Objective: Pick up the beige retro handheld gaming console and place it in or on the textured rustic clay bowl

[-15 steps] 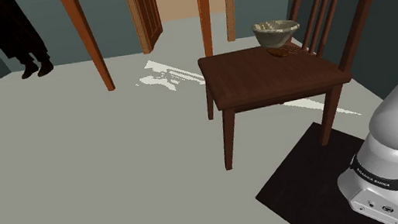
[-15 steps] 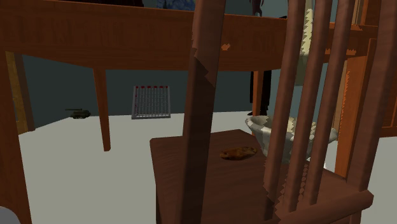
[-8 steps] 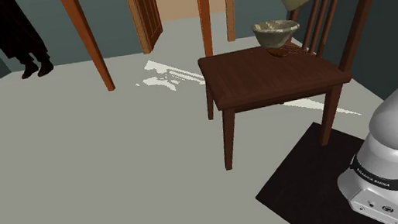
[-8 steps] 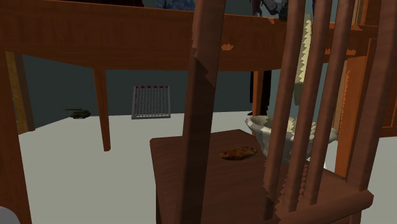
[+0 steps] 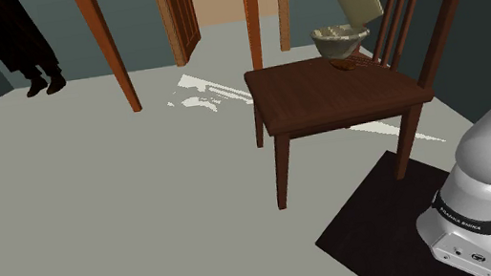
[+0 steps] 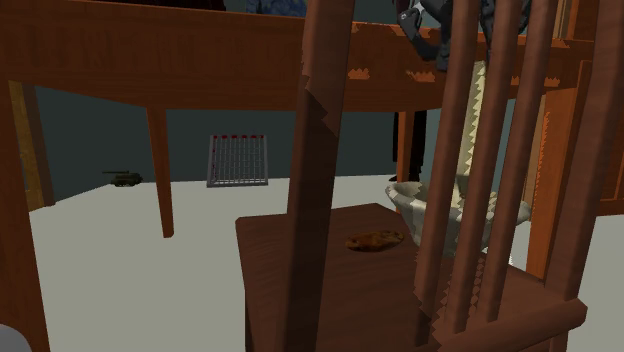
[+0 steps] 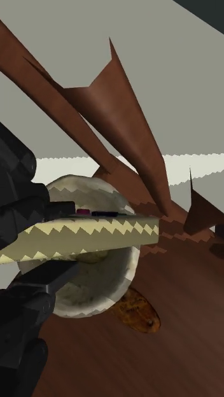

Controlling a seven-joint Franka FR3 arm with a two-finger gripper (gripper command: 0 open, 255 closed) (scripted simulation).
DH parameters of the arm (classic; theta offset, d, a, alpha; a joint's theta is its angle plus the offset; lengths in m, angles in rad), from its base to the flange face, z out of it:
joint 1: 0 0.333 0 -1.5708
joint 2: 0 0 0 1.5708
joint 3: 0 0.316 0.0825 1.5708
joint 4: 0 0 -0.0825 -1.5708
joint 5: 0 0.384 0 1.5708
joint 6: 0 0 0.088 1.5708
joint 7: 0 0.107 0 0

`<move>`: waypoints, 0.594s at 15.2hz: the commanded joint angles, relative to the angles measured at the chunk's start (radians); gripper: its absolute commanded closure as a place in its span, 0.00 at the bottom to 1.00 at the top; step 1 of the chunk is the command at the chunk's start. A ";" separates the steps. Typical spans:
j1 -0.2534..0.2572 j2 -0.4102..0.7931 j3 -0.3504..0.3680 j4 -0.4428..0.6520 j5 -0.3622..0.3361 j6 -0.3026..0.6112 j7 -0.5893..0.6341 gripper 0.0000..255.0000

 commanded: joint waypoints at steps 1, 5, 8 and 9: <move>-0.001 -0.015 -0.001 -0.044 -0.002 0.028 0.006 1.00; -0.002 -0.029 -0.001 -0.085 -0.004 0.054 0.010 1.00; -0.002 -0.029 0.000 -0.085 -0.004 0.054 0.010 1.00; -0.002 -0.029 0.000 -0.085 -0.004 0.054 0.010 1.00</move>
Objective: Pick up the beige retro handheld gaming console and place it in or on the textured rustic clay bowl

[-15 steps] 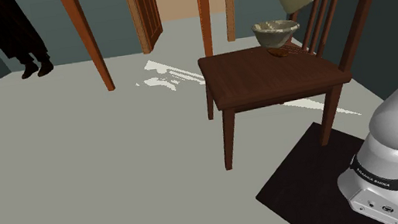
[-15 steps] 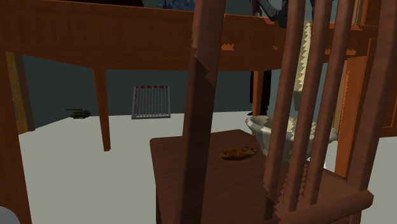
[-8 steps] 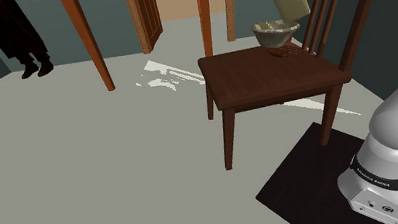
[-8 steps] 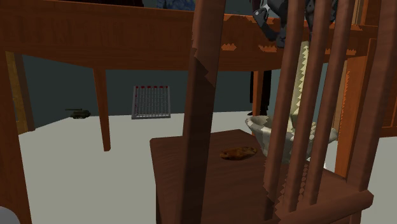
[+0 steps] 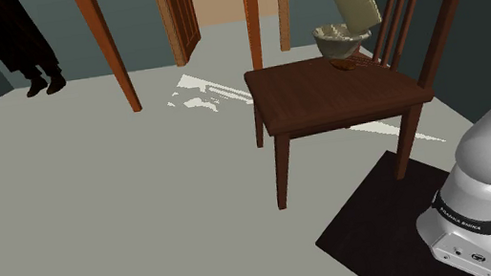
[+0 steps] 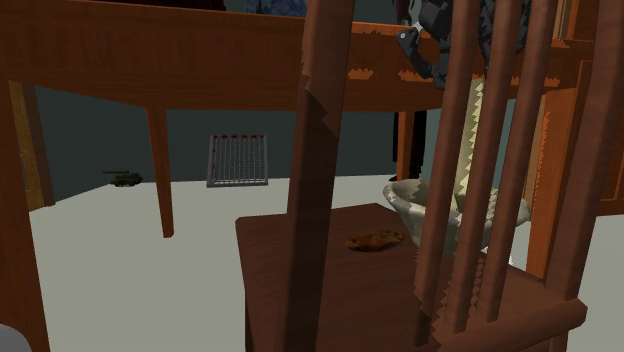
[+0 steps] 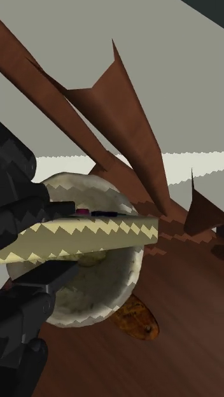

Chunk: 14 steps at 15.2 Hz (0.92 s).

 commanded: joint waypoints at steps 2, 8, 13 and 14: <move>-0.001 0.001 -0.001 -0.002 -0.001 0.000 0.000 1.00; -0.005 0.001 0.002 -0.002 0.000 0.000 -0.001 0.00; -0.003 0.063 0.016 0.197 0.008 -0.137 -0.013 0.00; -0.004 0.063 0.016 0.196 0.008 -0.137 -0.013 0.00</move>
